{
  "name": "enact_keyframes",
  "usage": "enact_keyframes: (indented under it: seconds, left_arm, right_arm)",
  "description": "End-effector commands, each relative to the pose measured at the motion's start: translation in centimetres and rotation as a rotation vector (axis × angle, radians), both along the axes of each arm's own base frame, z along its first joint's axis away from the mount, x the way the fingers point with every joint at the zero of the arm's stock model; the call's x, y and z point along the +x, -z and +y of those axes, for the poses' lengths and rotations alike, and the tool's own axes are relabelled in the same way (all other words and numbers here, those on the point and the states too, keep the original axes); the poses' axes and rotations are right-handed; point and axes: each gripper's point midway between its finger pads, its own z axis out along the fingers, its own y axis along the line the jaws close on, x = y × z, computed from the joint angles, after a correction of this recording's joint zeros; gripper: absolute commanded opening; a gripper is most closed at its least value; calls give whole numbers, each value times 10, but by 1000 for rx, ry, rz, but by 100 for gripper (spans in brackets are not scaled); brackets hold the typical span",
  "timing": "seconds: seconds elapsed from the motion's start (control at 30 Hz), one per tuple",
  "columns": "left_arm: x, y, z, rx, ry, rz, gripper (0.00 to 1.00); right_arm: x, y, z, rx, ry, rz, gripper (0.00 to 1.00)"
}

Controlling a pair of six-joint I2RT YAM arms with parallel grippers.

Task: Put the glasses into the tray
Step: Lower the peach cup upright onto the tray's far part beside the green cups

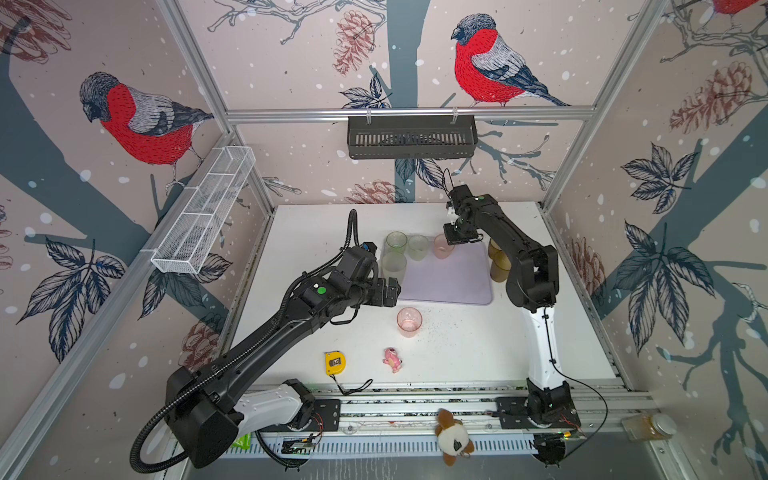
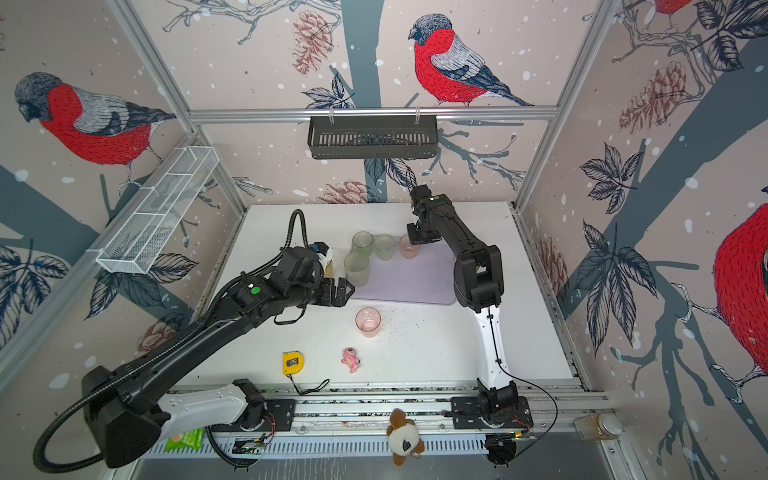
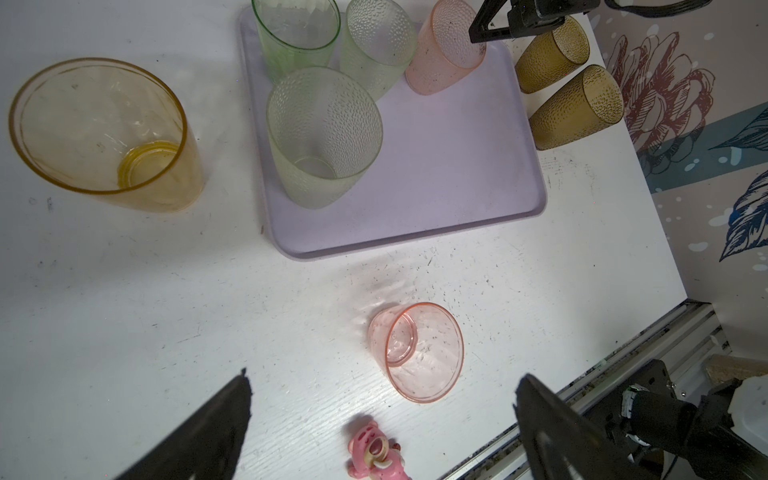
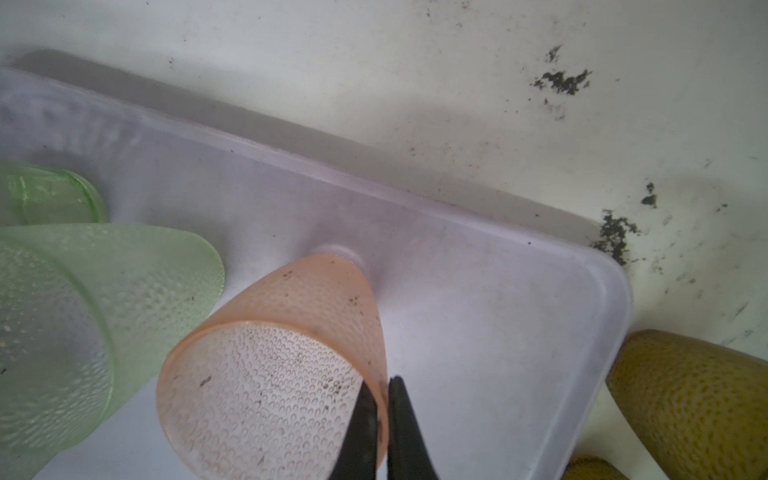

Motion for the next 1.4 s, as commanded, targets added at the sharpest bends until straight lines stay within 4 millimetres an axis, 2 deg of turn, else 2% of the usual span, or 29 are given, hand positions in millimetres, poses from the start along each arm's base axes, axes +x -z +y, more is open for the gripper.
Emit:
enact_keyframes:
  seconds: [0.0, 0.67, 1.37]
  left_arm:
    - [1, -2, 2, -5, -15, -5, 99]
    - [1, -2, 3, -9, -23, -6, 99]
    - [3, -4, 0, -8, -17, -7, 99]
  right_arm:
    - [2, 0, 2, 18, 6, -5, 1]
    - [2, 7, 7, 39, 8, 10, 3]
    - [6, 0, 11, 64, -1, -8, 13]
